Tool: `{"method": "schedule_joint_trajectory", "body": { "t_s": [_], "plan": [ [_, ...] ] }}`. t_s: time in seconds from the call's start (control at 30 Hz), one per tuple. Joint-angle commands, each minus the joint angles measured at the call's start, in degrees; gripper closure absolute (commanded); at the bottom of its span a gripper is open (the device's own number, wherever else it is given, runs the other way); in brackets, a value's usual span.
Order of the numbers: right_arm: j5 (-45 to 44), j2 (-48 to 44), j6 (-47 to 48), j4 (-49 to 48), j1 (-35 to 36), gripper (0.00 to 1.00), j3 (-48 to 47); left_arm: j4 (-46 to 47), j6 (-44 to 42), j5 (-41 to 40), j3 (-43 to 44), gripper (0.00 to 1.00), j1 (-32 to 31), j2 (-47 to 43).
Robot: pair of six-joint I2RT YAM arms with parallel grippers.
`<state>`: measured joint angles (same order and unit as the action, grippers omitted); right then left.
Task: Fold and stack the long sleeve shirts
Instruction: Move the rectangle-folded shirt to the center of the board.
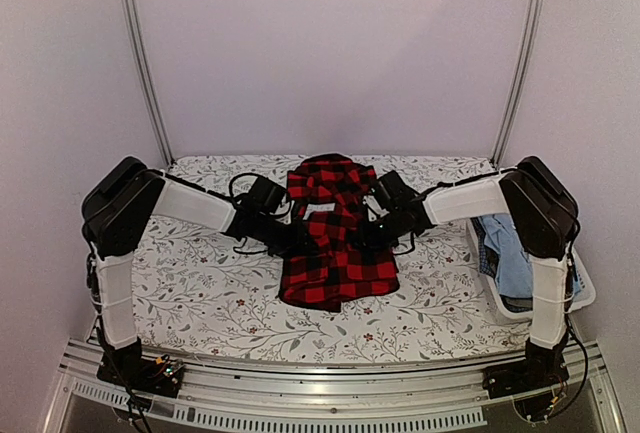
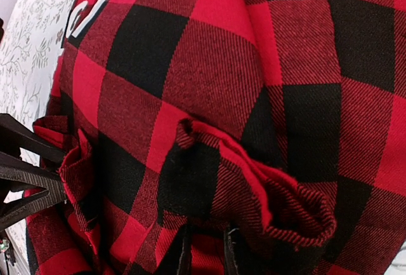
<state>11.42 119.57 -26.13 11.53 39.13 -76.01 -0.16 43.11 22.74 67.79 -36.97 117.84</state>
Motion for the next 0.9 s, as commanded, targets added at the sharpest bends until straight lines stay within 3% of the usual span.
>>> {"method": "schedule_joint_trajectory", "body": {
  "t_s": [0.0, 0.3, 0.57, 0.67, 0.87],
  "plan": [
    [-1.0, -3.2, -1.7, 5.2, 2.5, 0.83, 7.0, -2.4, 2.6, -2.2, -5.6, 0.72, -2.9, -4.1],
    [-1.4, -10.2, -3.8, 6.4, 2.7, 0.78, 7.6, -6.6, -0.1, -3.9, -2.7, 0.7, -2.6, -5.9],
    [-5.8, -18.1, -2.6, 8.1, 2.7, 0.6, 8.5, -11.6, -3.6, -5.6, 0.1, 0.57, -2.6, -12.1],
    [-5.6, -21.1, -2.4, 8.2, 2.7, 0.58, 11.0, -12.9, -3.8, -6.4, -2.4, 0.52, -2.5, -16.2],
    [-3.8, -27.8, -2.5, 7.8, 2.7, 0.57, 19.1, -13.6, -1.8, -5.5, -12.2, 0.51, -3.4, -24.1]
  ]
}}
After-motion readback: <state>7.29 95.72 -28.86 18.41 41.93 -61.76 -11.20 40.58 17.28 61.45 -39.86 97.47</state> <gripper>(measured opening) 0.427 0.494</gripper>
